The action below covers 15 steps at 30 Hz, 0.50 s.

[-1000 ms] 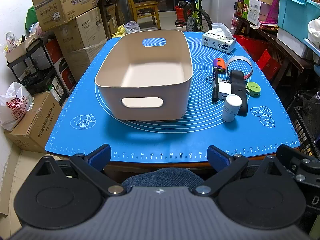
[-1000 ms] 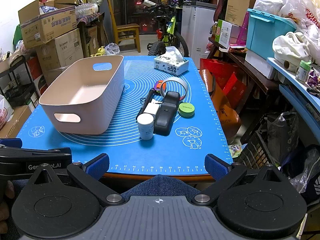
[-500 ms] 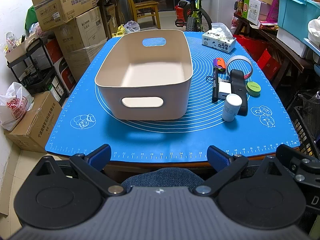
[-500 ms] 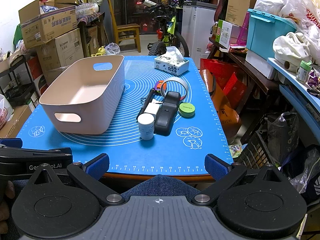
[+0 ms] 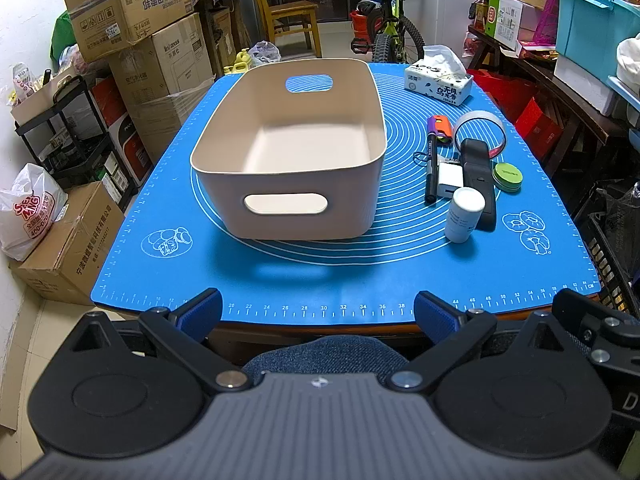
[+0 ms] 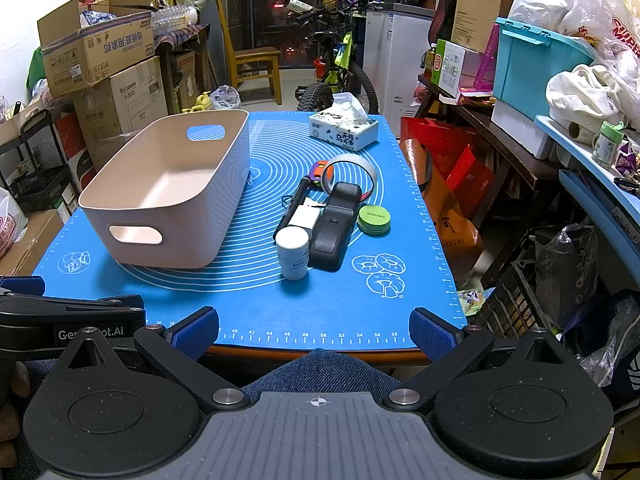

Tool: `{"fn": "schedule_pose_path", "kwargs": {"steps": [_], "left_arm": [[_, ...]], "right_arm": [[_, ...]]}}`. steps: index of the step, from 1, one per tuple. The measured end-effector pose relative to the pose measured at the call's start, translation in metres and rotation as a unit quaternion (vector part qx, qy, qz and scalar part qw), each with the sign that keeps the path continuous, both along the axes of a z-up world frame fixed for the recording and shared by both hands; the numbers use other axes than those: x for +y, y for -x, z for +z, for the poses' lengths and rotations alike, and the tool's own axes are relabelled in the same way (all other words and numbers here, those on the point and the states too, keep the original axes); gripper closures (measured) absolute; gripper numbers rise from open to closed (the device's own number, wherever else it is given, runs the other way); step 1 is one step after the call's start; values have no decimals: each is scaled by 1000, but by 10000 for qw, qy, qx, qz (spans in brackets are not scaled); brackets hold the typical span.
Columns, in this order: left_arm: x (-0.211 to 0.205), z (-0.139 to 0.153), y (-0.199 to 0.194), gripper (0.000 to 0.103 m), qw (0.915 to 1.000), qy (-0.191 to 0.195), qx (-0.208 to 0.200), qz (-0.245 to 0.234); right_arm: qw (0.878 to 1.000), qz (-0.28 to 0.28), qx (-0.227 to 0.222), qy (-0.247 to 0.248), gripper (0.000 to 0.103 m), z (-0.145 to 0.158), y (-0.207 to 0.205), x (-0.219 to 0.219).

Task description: Organize rigid objects

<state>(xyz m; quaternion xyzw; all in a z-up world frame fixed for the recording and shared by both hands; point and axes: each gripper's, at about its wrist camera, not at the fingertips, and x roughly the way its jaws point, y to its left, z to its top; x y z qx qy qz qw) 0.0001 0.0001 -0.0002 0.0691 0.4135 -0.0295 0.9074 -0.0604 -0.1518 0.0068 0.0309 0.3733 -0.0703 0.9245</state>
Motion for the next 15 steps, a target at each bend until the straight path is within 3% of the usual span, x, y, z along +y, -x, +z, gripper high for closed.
{"fn": "schedule_pose_path", "kwargs": {"steps": [15], "left_arm": [[0, 0, 0, 3, 10000, 1, 6, 2]], "right_arm": [[10000, 1, 3, -1, 2, 0, 0, 0]]}}
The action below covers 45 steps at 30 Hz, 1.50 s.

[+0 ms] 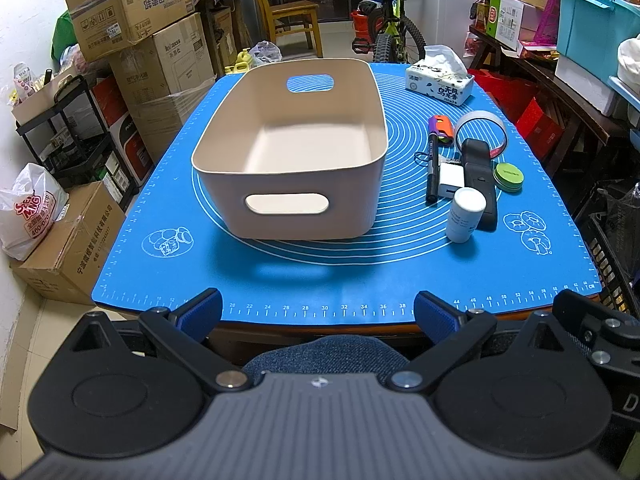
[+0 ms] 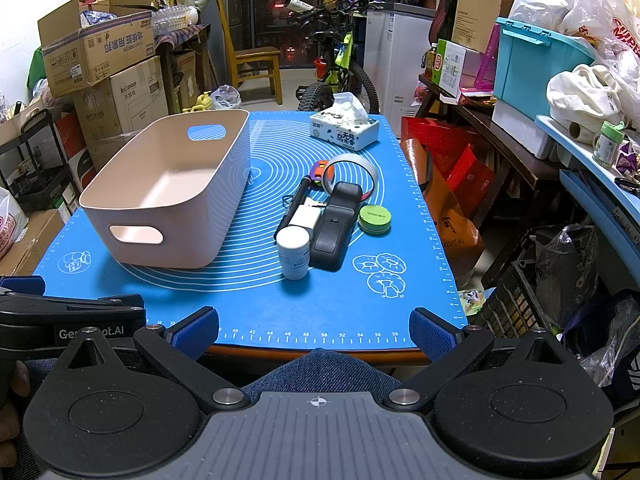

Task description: Organize rigid objects

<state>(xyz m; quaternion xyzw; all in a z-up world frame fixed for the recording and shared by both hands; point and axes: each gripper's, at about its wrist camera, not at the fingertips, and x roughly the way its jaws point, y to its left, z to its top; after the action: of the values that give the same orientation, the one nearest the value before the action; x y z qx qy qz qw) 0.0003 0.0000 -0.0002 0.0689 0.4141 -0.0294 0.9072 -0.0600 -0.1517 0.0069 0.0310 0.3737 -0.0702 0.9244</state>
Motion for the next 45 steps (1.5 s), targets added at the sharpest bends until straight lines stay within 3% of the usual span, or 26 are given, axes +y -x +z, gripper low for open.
{"fn": "schedule_pose_path", "kwargs": {"steps": [25, 32, 39, 45], "left_arm": [[6, -1, 0, 3, 9999, 13, -54, 129], [4, 9, -5, 3, 9999, -33, -108, 10], [14, 29, -36, 3, 9999, -115, -4, -27], [30, 44, -86, 3, 9992, -382, 19, 121]], "right_arm": [[9999, -61, 56, -95, 2, -4, -4, -4], [9997, 68, 79, -205, 2, 11, -20, -7], [9990, 154, -173, -377, 2, 31, -55, -7], [9979, 64, -227, -610, 2, 27, -100, -14]]}}
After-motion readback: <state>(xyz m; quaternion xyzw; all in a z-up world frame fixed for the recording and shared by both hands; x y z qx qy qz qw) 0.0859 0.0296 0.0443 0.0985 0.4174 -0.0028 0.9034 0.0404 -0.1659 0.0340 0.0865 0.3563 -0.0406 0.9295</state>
